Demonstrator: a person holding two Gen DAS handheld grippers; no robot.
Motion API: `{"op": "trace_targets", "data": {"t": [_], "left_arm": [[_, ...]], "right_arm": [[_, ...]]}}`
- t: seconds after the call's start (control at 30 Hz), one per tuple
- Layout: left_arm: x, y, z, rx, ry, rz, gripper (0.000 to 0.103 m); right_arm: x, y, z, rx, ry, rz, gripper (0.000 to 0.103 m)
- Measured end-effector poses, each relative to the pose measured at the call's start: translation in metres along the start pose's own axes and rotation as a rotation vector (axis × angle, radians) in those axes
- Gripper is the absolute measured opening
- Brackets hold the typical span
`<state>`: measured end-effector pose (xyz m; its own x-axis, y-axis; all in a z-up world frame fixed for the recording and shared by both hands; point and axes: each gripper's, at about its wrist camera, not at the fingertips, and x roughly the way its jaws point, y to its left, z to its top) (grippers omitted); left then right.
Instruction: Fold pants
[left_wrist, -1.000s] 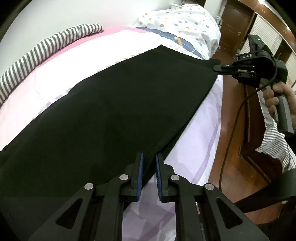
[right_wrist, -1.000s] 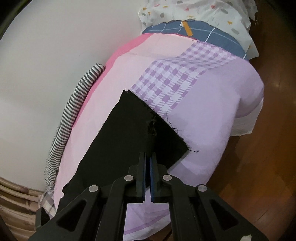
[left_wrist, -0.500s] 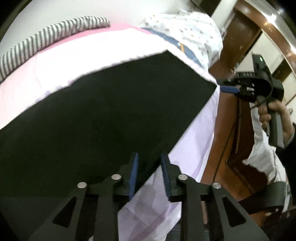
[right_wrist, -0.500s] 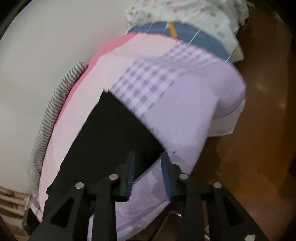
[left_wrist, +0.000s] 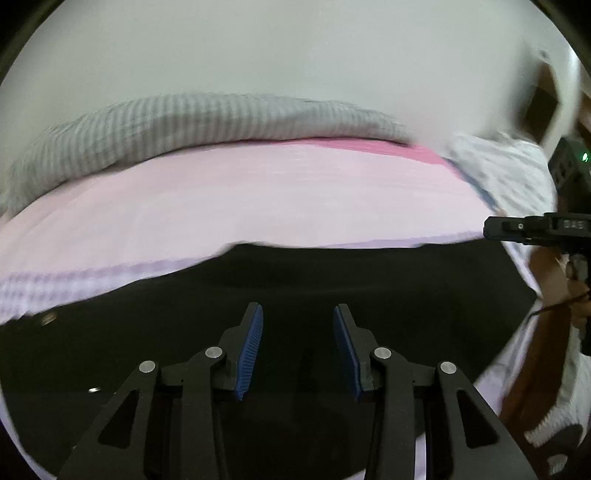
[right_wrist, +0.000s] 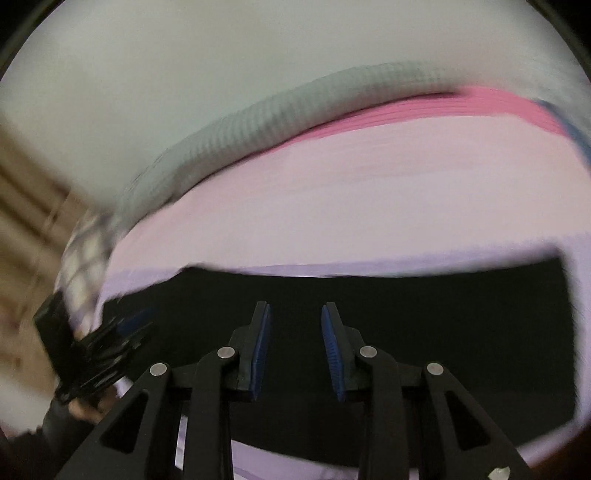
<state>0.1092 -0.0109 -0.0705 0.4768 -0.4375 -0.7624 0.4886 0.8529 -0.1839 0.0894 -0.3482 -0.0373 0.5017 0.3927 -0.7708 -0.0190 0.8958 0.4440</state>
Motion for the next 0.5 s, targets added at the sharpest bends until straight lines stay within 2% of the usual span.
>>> {"op": "trace_targets", "data": {"t": [0.1, 0.27, 0.4, 0.5], "left_arm": [[-0.001, 0.035, -0.013, -0.061, 0.015, 0.056, 0.041], [0.002, 0.065, -0.035, -0.109, 0.045, 0.102, 0.041], [0.002, 0.078, -0.055, -0.162, 0.054, 0.079, 0.041], [-0.002, 0.078, -0.063, -0.161, 0.047, 0.071, 0.041]], "right_arm": [[0.061, 0.048, 0.027, -0.113, 0.123, 0.075, 0.028], [0.129, 0.104, 0.04, -0.237, 0.26, 0.117, 0.028], [0.167, 0.12, 0.049, -0.299, 0.326, 0.099, 0.028], [0.188, 0.122, 0.055, -0.329, 0.363, 0.081, 0.03]]}}
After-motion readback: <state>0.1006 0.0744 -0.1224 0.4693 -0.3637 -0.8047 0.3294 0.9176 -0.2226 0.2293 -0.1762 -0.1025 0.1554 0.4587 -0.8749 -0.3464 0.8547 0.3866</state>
